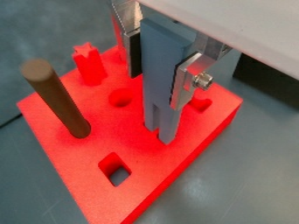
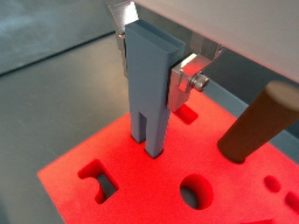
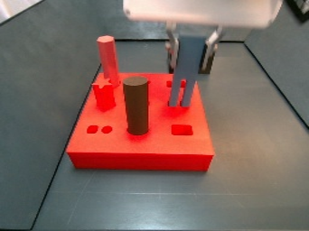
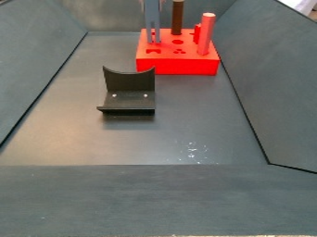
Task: Pick up the double-square object. Move up. Rotate the double-square object. Place the double-square object on the fixture. Regrasp the double-square object. Move to above the board. Insert the double-square object.
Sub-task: Insert the double-square object.
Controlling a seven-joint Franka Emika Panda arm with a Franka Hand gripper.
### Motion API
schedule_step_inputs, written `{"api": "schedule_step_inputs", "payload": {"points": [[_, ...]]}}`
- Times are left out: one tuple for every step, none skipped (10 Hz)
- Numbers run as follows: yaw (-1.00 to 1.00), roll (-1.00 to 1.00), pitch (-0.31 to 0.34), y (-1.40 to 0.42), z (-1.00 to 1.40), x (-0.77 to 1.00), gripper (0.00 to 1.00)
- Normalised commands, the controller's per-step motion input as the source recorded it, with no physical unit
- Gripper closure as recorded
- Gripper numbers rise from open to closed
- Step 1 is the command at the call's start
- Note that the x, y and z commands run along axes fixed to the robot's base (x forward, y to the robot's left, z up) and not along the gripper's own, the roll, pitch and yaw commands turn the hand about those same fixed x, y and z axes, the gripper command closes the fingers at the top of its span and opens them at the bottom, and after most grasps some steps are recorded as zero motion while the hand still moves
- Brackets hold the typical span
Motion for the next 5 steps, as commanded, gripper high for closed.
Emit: {"api": "schedule_step_inputs", "payload": {"points": [[-0.18,0.00,-0.037,0.00,-0.53,0.00,1.00],[-0.11,0.01,-0.003,0.00,-0.45,0.00,1.00],[-0.08,0.02,0.000,0.00,-0.35,0.00,1.00],[0.00,-0.04,0.000,0.00,-0.10,0.00,1.00],[0.00,0.00,0.000,0.00,0.00,0.00,1.00]]}}
